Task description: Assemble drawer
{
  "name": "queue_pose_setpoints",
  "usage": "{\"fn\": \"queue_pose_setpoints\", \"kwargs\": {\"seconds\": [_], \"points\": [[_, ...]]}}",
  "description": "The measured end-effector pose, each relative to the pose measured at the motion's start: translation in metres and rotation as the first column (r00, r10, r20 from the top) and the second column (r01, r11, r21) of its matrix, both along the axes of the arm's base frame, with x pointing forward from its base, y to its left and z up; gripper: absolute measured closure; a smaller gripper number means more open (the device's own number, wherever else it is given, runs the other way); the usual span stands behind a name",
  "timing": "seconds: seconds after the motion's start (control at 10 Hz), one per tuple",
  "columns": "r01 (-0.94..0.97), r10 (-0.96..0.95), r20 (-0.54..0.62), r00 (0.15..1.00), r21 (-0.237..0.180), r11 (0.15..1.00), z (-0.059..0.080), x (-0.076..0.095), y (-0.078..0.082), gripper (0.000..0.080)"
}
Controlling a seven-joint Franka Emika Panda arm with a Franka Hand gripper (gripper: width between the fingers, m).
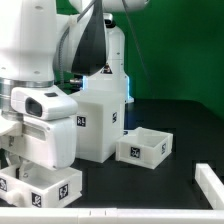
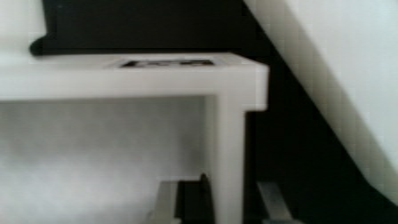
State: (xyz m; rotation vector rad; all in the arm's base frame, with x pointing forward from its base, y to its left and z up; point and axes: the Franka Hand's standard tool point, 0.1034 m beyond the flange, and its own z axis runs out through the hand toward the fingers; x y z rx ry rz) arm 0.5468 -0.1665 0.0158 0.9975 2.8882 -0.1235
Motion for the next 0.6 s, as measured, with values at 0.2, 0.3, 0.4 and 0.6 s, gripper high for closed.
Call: {"fn": "queue_pose_setpoints", "kwargs": {"seconds": [0.2, 0.3, 0.4, 0.6], "points": [[0.002, -0.002, 0.0, 1.0, 0.0, 1.0, 0.0, 0.0, -0.001, 0.0768], [0.003, -0.003, 0.0, 1.0, 0.0, 1.0, 0.0, -0.001, -0.001, 0.0768], [0.003, -0.003, -0.001, 1.0, 0.0, 1.0, 0.0, -0.001, -0.002, 0.0588], [0.011, -0.011, 0.017, 1.0, -0.006, 1.0, 0.011, 0.004, -0.004, 0.0453]]}}
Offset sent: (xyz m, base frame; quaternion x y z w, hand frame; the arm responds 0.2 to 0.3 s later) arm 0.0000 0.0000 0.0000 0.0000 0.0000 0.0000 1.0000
